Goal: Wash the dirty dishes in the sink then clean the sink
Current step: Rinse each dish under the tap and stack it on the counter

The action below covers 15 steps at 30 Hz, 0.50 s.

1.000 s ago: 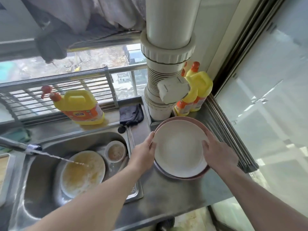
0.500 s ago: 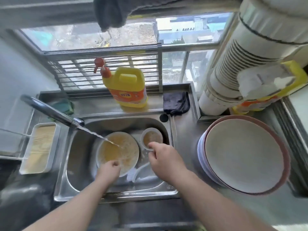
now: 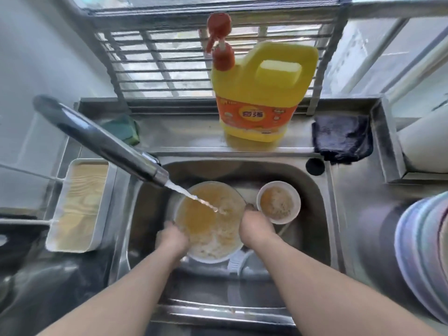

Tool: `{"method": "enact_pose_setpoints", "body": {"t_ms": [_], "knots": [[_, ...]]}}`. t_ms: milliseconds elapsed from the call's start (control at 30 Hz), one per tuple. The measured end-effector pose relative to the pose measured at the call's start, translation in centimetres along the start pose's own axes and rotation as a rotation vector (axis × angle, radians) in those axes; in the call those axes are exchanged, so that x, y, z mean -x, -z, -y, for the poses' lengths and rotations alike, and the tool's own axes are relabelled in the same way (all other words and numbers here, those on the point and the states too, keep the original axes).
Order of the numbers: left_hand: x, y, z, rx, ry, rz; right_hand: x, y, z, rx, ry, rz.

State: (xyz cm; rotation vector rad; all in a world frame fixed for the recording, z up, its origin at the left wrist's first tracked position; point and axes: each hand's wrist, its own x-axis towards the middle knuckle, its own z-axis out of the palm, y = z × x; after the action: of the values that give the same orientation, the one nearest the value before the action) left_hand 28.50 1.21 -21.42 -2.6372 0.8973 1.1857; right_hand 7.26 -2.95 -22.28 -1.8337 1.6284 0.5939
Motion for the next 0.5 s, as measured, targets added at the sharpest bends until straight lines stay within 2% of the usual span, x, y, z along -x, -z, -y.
{"method": "enact_pose_setpoints", "body": {"t_ms": [67,133,333,433,500], "knots": [[-0.4,-0.1,0.1,0.021,0.042,0.005,-0.2,-0.1,0.1,0.064,0.011,-0.037],[-0.7,0.0,0.6,0.030,0.065,0.016,-0.2,-0.1,0.1,0.013,-0.017,-0.030],[-0.2,0.6,1.6,0.194,0.050,0.084,1.3,1.6,-0.5,-0.480,-0.217,0.062],[1.7,1.8,1.4,0.447,0.192,0.160,2.9,3.1,-0.8,-0.689,-0.303,0.081],[3.7,3.3,0.9,0.656,0.332,0.306,4.3,4.0,-1.3,-0.942,-0.407,0.094]]}}
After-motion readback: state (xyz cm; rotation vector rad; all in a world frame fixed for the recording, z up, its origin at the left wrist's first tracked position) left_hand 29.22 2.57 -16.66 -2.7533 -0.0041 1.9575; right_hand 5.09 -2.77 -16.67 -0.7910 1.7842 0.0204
